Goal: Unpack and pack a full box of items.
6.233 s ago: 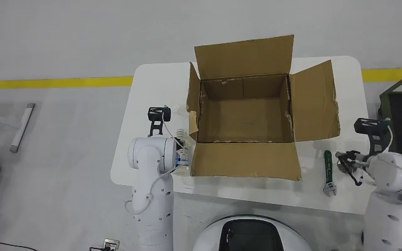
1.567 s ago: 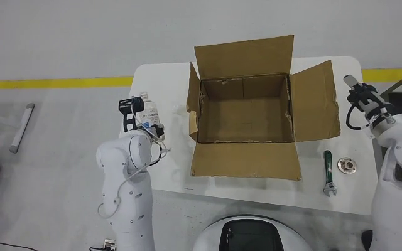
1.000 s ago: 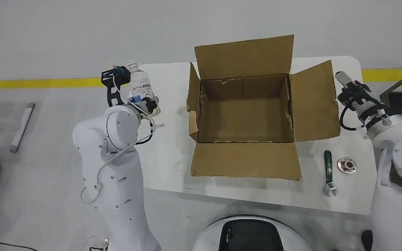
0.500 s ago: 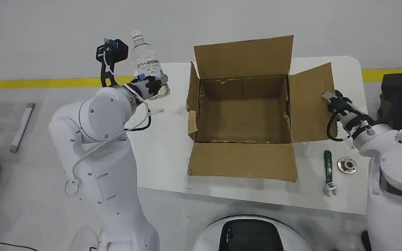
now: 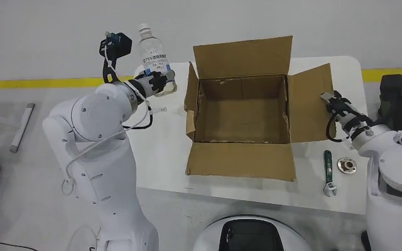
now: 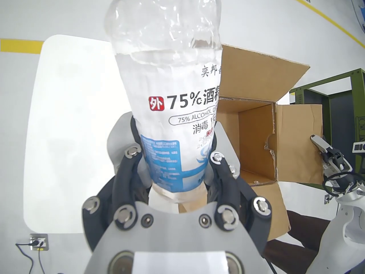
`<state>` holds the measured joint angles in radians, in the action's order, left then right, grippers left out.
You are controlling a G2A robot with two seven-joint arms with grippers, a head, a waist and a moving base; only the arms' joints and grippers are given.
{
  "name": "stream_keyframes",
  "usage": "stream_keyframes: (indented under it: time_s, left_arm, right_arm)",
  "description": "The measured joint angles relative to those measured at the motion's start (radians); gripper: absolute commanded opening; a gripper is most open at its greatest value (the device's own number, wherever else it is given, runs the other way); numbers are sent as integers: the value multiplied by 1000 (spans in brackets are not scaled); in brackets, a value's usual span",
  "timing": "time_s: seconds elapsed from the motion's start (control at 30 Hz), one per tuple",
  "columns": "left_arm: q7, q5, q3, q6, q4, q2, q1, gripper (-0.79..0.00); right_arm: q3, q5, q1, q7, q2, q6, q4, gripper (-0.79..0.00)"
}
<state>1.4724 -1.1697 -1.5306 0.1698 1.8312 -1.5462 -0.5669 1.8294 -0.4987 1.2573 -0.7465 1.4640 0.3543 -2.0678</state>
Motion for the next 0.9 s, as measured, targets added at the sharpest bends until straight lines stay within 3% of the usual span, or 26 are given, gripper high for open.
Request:
stream_keyframes:
  time_s: [0.23, 0.57, 0.9]
  left_arm:
    - [-64, 97, 22, 16, 14, 1, -10, -785]
    - [18, 211, 106, -12, -19, 8, 1, -785]
    - [45, 23, 134, -12, -89, 35, -51, -785]
  right_arm:
    - [-35, 20, 21, 20, -8, 5, -13, -785]
    - [-36, 47, 40, 33, -22, 19, -30, -785]
    - [-36, 61, 50, 44, -37, 21, -32, -785]
